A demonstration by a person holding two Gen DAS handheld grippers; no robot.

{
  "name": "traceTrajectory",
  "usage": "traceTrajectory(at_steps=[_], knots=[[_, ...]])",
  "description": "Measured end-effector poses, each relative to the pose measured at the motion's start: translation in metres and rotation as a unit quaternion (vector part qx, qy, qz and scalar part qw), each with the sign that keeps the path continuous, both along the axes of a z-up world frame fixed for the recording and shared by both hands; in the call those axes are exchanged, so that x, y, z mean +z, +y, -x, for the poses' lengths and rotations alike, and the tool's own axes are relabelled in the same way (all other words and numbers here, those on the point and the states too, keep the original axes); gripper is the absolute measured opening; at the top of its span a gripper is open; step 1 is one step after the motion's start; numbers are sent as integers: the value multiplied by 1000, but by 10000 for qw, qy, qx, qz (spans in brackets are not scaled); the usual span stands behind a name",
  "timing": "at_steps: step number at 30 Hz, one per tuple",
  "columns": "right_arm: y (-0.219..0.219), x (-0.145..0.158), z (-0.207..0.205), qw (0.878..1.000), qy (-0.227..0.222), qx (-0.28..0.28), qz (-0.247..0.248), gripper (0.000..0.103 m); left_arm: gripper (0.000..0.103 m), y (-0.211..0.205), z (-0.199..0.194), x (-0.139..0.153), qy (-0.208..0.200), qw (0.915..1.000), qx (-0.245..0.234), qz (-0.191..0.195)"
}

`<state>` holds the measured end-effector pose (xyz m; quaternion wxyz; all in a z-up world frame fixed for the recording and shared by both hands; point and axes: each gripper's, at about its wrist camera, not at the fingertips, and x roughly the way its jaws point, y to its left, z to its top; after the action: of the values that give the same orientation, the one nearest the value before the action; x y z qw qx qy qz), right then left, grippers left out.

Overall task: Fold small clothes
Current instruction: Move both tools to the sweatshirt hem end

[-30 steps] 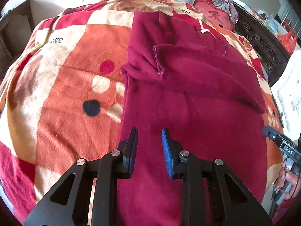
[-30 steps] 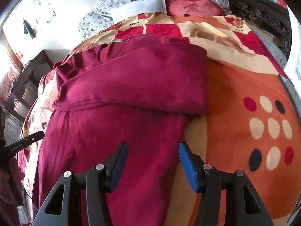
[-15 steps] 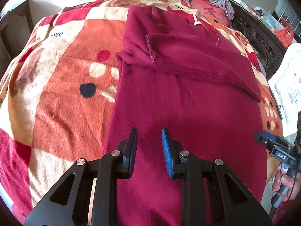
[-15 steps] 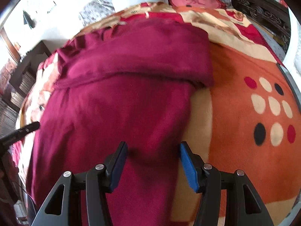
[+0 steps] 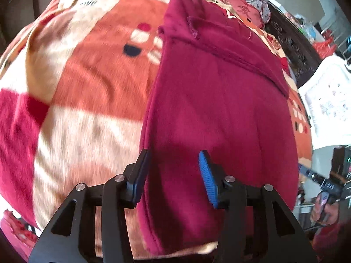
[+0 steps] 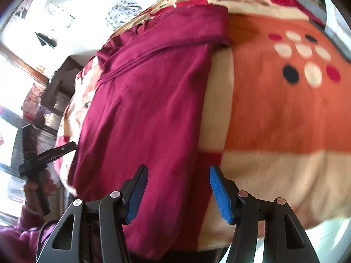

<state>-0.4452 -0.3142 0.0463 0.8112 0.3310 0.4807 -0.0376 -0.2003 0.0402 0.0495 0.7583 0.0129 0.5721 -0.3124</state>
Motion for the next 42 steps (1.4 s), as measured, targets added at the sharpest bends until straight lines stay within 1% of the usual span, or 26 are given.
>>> traceTrajectory(at_steps=[5, 8, 11, 16, 20, 23, 26, 28, 30, 32, 33, 34, 37, 39, 40, 41, 42], knots=[[23, -4, 19, 9996, 111, 197, -138, 57, 46, 16, 13, -5, 107, 9999, 72, -27], [33, -8, 26, 9994, 79, 251, -236, 57, 47, 24, 19, -12, 284, 9995, 140, -4], [38, -13, 33, 9988, 40, 205, -435, 58, 49, 29, 23, -16, 533, 9983, 160, 160], [51, -23, 35, 9958, -65, 296, -858, 58, 51, 29, 31, -15, 515, 9984, 106, 201], [58, -25, 34, 9940, -150, 325, -1035, 58, 51, 32, 32, -15, 607, 9978, 101, 253], [57, -27, 31, 9932, -208, 271, -1117, 58, 51, 38, 29, -17, 726, 9964, 182, 407], [55, -29, 32, 9923, -286, 229, -1179, 57, 51, 41, 27, -19, 779, 9958, 178, 451], [53, -30, 34, 9914, -358, 204, -1241, 50, 51, 39, 28, -18, 758, 9962, 115, 411], [54, -32, 35, 9908, -380, 204, -1283, 45, 51, 37, 28, -19, 775, 9963, 80, 360], [54, -31, 37, 9906, -432, 217, -1282, 37, 51, 35, 27, -19, 827, 9959, 93, 352], [54, -30, 38, 9901, -470, 228, -1301, 30, 51, 35, 26, -19, 847, 9958, 77, 352], [55, -28, 38, 9898, -533, 251, -1300, 27, 51, 33, 27, -19, 845, 9958, 59, 346], [58, -23, 36, 9906, -605, 365, -1168, 20, 51, 28, 27, -19, 782, 9966, -23, 275], [58, -20, 36, 9898, -690, 379, -1184, 17, 50, 23, 31, -17, 670, 9975, -147, 168], [57, -18, 35, 9889, -746, 387, -1224, 15, 35, 22, 33, -16, 638, 9977, -185, 156], [57, -15, 34, 9883, -799, 382, -1244, 15, 14, 21, 34, -17, 660, 9975, -212, 136], [55, -11, 34, 9876, -865, 376, -1258, 14, 11, 20, 34, -18, 675, 9974, -215, 100]])
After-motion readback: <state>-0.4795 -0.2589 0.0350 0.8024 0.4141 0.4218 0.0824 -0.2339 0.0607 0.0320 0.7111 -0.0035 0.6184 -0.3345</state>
